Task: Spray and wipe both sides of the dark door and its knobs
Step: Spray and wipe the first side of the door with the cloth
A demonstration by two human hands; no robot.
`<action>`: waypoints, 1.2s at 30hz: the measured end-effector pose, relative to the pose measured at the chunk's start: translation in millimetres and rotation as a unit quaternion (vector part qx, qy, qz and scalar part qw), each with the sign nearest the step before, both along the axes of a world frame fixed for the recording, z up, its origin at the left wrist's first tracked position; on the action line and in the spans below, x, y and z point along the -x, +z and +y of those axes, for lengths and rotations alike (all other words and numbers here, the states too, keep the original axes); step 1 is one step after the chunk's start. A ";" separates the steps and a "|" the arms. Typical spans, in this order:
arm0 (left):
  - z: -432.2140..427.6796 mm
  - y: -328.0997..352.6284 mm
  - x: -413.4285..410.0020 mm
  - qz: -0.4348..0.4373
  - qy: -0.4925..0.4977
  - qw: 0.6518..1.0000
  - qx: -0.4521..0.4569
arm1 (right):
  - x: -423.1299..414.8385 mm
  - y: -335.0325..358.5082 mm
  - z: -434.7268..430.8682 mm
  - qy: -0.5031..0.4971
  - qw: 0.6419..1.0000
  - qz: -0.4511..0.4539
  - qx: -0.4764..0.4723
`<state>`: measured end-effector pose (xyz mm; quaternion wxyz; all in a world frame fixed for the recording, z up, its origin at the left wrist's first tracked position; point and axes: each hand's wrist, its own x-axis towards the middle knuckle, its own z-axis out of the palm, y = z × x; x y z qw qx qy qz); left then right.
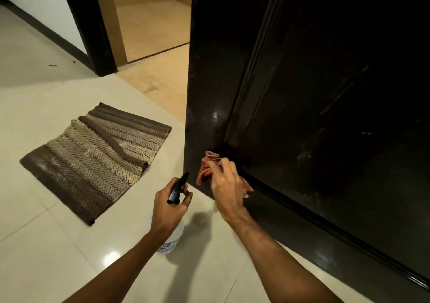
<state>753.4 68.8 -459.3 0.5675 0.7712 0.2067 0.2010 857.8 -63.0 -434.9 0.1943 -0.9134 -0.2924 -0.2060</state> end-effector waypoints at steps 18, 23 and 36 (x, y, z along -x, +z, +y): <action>-83.7 85.3 1.6 -0.084 -0.068 0.993 0.046 | 11.6 138.8 -164.5 -0.109 0.955 -0.254 -0.103; -95.7 112.2 1.1 -0.091 -0.075 0.992 0.039 | 25.7 94.5 -151.0 0.009 0.992 -0.061 0.112; -128.5 115.8 9.9 -0.065 -0.092 0.991 0.077 | 39.5 77.8 -240.2 0.062 0.977 -0.067 0.191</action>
